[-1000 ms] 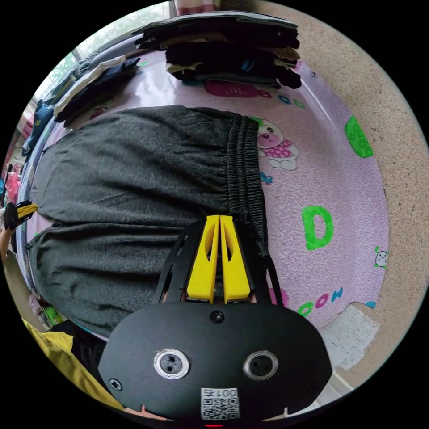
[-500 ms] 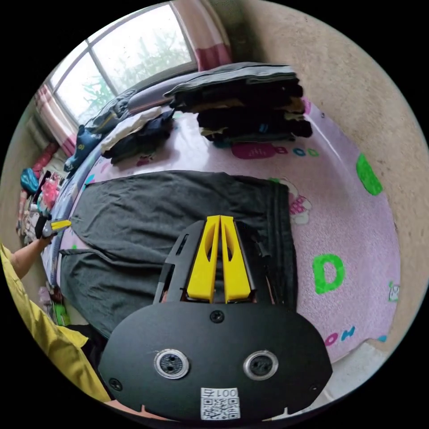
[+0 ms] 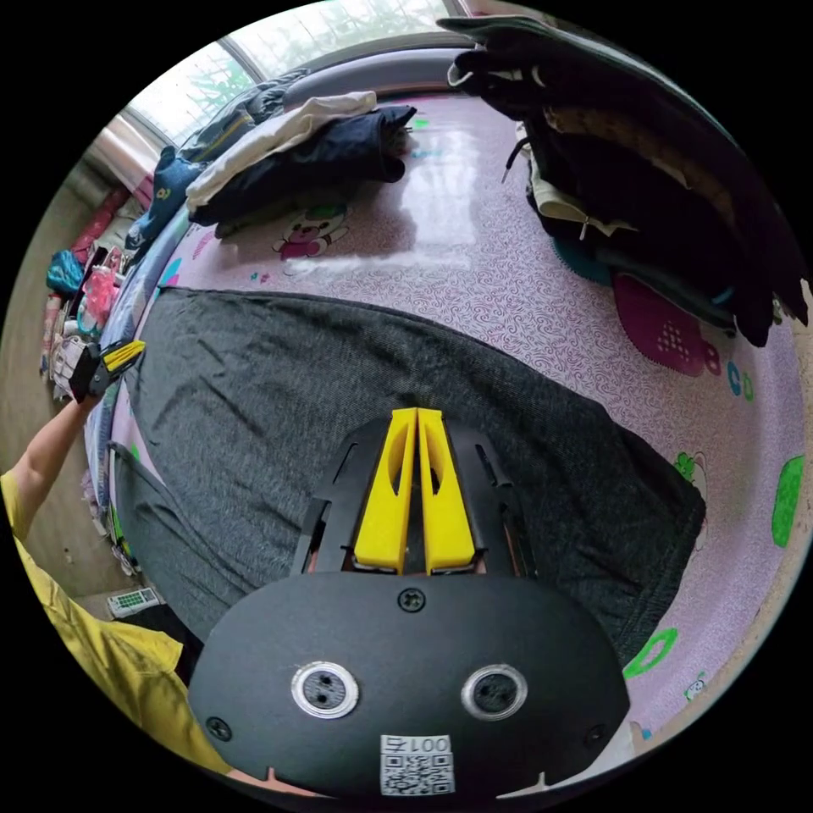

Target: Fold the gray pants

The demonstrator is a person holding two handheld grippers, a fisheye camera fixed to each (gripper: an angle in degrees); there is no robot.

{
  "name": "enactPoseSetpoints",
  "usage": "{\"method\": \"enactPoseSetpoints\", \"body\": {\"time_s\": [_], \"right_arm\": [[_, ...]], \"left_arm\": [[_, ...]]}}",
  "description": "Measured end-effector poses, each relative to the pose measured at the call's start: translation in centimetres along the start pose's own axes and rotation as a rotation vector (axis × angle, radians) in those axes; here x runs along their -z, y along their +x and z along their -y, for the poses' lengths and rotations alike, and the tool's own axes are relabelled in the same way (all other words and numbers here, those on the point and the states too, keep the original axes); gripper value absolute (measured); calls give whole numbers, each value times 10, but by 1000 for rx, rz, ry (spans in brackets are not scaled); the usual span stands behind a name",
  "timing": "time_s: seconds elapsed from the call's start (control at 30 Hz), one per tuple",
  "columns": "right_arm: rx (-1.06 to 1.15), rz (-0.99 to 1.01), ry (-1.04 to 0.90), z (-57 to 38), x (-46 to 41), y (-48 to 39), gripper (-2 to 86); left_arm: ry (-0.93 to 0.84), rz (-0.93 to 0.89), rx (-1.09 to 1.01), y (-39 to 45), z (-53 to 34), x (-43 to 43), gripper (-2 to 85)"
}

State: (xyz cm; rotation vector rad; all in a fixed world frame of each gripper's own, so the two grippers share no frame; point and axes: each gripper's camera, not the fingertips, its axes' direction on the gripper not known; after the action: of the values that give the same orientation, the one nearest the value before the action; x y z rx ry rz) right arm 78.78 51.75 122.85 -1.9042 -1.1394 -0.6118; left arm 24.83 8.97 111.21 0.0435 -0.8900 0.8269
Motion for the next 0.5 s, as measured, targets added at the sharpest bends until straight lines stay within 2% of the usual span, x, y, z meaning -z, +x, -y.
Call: {"method": "enactPoseSetpoints", "body": {"time_s": [0.17,0.3,0.37,0.5], "right_arm": [[-73,39,4,15,-6,12,3],[-62,9,99,7,17,-3,3],[35,66,214,-10,45,-32,4],[260,246,201,-36,59,-102,5]], "left_arm": [[-4,-2,19,-4,-8,-17,-13],[23,-90,171,-25,-28,-18,-12],[65,-162,256,-34,-55,-9,-12],[161,-350,376,-29,-144,20,-12]]}}
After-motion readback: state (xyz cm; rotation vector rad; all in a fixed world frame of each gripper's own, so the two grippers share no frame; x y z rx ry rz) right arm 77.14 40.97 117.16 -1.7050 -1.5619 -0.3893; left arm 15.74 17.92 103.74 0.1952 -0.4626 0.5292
